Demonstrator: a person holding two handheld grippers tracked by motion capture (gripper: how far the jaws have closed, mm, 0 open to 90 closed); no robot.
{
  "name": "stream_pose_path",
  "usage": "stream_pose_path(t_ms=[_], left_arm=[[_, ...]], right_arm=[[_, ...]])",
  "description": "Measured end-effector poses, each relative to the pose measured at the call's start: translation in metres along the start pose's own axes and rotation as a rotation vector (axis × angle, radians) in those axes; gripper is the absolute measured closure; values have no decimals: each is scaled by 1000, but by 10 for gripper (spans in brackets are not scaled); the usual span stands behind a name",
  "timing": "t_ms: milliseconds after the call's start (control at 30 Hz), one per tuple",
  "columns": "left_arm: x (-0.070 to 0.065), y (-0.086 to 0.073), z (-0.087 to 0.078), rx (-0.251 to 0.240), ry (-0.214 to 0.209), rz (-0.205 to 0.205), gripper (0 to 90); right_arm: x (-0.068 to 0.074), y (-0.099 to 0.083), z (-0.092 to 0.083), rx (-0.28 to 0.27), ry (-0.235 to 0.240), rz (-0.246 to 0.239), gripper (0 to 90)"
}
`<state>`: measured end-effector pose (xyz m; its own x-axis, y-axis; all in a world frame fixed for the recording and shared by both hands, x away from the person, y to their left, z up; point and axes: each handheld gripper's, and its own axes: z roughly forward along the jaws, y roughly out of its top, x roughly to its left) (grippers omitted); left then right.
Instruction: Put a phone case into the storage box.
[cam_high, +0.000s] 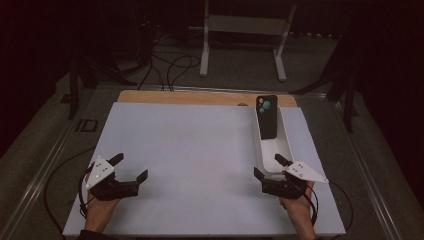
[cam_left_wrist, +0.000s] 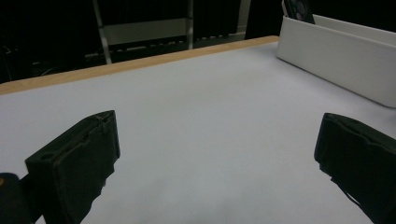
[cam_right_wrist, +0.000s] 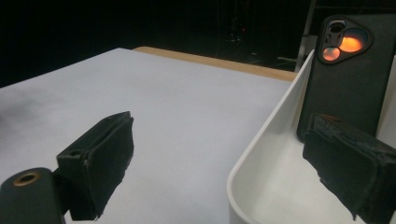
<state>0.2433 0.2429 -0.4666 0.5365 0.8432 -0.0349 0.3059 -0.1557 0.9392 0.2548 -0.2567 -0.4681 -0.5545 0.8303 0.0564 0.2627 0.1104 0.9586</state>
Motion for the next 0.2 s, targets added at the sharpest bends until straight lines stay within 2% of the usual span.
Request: stream_pose_path(t_ms=[200], left_arm=[[0, -1, 1, 5, 5, 1, 9]], right_arm=[[-1, -1, 1, 3, 6, 8, 86]])
